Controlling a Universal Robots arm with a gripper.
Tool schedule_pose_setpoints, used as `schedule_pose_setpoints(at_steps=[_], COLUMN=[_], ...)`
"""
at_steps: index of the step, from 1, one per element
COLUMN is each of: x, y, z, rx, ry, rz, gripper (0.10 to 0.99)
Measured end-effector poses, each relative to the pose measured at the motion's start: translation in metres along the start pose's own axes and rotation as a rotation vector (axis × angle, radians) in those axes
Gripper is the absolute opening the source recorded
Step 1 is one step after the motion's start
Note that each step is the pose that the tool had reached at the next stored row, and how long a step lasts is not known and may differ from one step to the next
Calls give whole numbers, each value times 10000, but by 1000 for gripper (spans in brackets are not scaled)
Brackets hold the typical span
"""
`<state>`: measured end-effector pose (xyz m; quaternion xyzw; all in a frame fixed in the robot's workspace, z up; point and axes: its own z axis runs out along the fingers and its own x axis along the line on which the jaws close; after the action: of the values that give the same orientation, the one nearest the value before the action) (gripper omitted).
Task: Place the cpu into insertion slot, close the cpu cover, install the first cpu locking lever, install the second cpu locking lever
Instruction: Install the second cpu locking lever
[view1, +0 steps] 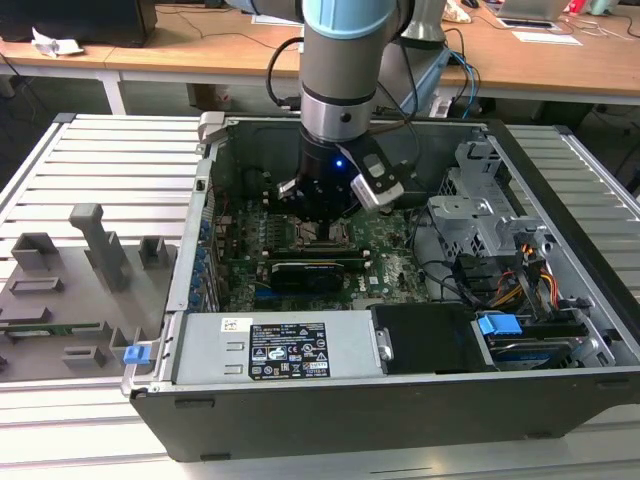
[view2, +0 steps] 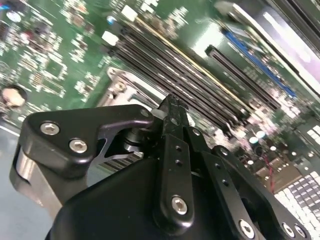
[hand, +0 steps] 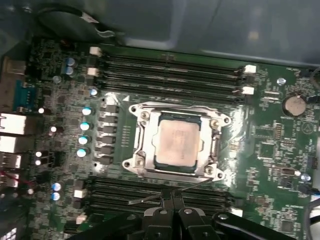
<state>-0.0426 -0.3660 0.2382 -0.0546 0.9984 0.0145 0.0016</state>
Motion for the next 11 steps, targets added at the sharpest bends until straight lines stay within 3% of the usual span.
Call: schedule_pose_setpoints(at_steps=[4, 7, 11], x=[104, 141, 173], y=[5, -21, -38], z=[5, 40, 71], rx=[-31, -181, -286], ry=[-3, -19, -32], rz=[0, -1, 0], gripper=[106, 106, 106])
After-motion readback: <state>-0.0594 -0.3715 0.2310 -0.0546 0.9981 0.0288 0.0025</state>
